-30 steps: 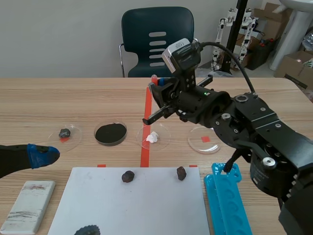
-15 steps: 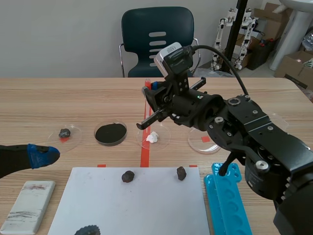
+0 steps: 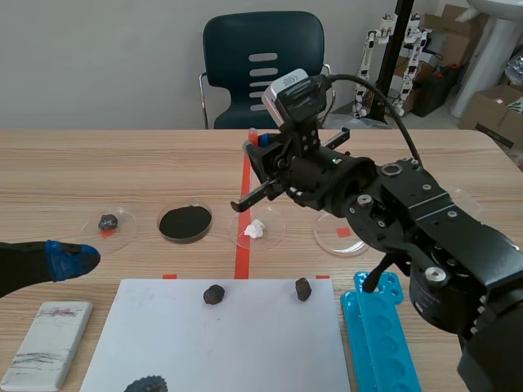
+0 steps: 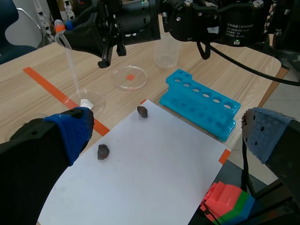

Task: Squeeze the dropper onto the mineral

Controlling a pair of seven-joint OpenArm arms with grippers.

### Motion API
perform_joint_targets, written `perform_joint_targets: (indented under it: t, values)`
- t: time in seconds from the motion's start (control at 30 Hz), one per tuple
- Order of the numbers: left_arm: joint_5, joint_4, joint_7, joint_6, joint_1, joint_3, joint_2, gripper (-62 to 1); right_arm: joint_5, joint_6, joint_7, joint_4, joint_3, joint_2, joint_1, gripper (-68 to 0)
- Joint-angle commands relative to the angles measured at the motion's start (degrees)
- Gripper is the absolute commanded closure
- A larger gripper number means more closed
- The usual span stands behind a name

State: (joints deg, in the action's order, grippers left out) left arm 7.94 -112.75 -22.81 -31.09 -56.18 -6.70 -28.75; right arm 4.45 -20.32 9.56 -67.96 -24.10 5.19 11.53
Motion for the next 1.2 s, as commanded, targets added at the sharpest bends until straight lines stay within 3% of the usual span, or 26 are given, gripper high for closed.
perform_joint_targets:
  t: [0.0, 0.6, 1.17]
  values:
    - [0.7, -0.8, -1.0, 0.1, 0.2, 0.2, 0.1, -62.3, 0.6, 0.2, 0.7, -0.1, 0.1, 0.0, 1.0, -6.6]
    - [0.7, -0.8, -1.0, 0.1, 0.2, 0.2, 0.1, -62.3, 0.7, 0.2, 0.7, -0.1, 0.1, 0.0, 1.0, -6.2]
    - [0.7, -0.8, -1.0, 0.1, 0.2, 0.2, 0.1, -62.3, 0.7, 0.2, 0.7, -0.1, 0.1, 0.0, 1.0, -1.1]
